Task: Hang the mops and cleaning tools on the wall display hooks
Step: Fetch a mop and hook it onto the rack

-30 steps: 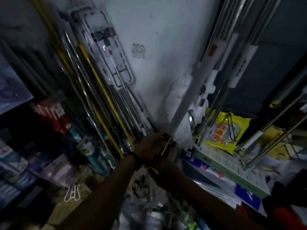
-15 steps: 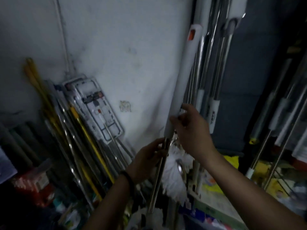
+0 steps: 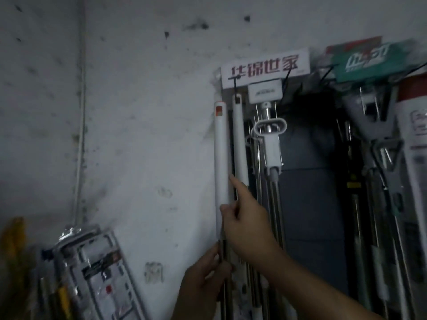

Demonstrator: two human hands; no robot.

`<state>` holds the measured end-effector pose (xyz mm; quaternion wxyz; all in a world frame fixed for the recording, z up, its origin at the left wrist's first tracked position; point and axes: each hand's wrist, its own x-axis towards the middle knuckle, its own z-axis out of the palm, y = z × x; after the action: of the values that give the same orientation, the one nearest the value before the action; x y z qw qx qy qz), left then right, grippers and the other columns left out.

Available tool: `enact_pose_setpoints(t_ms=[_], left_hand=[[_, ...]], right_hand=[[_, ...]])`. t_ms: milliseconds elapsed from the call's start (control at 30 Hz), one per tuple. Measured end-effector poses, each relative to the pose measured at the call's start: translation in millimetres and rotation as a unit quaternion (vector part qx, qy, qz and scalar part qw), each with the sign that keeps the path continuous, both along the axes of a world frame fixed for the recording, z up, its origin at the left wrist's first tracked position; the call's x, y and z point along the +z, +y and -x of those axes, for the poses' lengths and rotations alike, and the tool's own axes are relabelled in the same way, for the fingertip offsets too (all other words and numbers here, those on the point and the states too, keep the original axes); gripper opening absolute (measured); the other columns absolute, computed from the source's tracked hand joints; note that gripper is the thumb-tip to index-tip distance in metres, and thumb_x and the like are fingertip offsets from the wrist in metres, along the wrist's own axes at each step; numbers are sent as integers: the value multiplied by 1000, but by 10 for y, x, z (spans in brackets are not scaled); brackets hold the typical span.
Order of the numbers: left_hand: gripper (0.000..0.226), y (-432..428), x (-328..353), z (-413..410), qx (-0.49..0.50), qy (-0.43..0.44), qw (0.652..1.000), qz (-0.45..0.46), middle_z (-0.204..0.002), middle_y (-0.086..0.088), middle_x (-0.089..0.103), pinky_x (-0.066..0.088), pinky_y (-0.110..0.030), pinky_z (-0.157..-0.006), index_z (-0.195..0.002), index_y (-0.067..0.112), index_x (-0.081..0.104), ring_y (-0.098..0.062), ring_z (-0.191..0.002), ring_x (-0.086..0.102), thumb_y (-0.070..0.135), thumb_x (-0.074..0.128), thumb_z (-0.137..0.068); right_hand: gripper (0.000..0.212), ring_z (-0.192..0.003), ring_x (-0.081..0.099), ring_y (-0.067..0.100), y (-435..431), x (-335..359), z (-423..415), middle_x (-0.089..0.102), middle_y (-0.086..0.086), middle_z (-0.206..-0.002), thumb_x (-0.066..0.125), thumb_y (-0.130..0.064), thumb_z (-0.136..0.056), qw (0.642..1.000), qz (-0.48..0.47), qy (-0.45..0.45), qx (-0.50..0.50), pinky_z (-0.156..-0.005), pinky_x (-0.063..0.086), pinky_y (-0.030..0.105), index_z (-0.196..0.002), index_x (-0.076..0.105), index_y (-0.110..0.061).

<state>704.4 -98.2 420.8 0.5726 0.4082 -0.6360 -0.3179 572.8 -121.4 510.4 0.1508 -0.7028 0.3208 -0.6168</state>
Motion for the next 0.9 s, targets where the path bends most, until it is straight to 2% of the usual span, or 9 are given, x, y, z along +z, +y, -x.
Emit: enact_pose_setpoints(t_ms=[67,167,233,300,367,500,600,733,900], left_hand=[[45,-56,194,86,5,15,1000,7,-100,2,81,63,-32,-72,-132,45,60,-20,-85,79,13,63,-101],[46,-162,456,196,19,-4,999,47,-106,4,80,62,-46,-91,-129,54,60,-23,-96,77,18,64,-101],[41,-214,617,275,19,-15,997,68,-108,7,80,60,-48,-94,-121,58,63,-21,-98,77,22,62,-102],[37,-251,765,359,10,-15,997,72,-100,5,80,63,-41,-87,-115,58,63,-24,-93,77,23,60,-103],[40,-286,880,427,0,-8,997,70,-94,-1,80,64,-33,-72,-105,59,66,-27,-85,77,20,58,-104],[54,-351,1012,491,-4,-5,997,72,-93,-7,78,63,-37,-67,-89,69,70,-24,-76,75,19,56,-104],[47,-433,1049,513,-7,0,997,73,-93,-15,75,57,-27,-57,-88,59,74,-23,-71,72,19,56,-104],[33,-569,1036,530,-1,5,997,73,-90,-10,77,57,-25,-58,-108,51,69,-25,-73,76,20,56,-105],[48,-709,1031,557,9,7,999,50,-88,-6,78,64,-39,-67,-86,64,72,-33,-79,77,22,55,-105]], right_hand=[[71,-60,58,-4,-69,247,38,57,-3,-71,60,-14,-105,1000,13,9,-15,-59,45,6,-165,29,-36],[76,-65,58,-1,-218,548,124,60,-6,-79,64,-21,-103,998,18,25,-52,-60,42,1,-167,24,-34],[79,-76,63,7,-311,713,202,65,-1,-90,63,-23,-103,996,17,36,-79,-60,41,5,-168,20,-36],[79,-85,66,15,-384,852,274,68,3,-97,61,-25,-105,994,11,47,-102,-58,41,11,-168,17,-38],[78,-86,65,15,-453,961,311,64,2,-96,60,-25,-106,992,3,55,-111,-55,40,7,-168,16,-38],[79,-94,70,22,-625,1091,310,65,5,-96,63,-23,-104,992,-12,49,-117,-79,51,24,-168,20,-37],[80,-97,72,25,-755,1128,286,73,13,-107,64,-22,-102,991,-12,48,-122,-87,56,29,-168,20,-38],[82,-94,71,24,-874,1137,274,71,12,-114,63,-25,-103,987,-11,68,-146,-91,61,39,-167,15,-41],[83,-106,69,28,-996,1174,271,62,13,-135,63,-24,-103,982,-15,90,-166,-97,60,44,-167,14,-41]])
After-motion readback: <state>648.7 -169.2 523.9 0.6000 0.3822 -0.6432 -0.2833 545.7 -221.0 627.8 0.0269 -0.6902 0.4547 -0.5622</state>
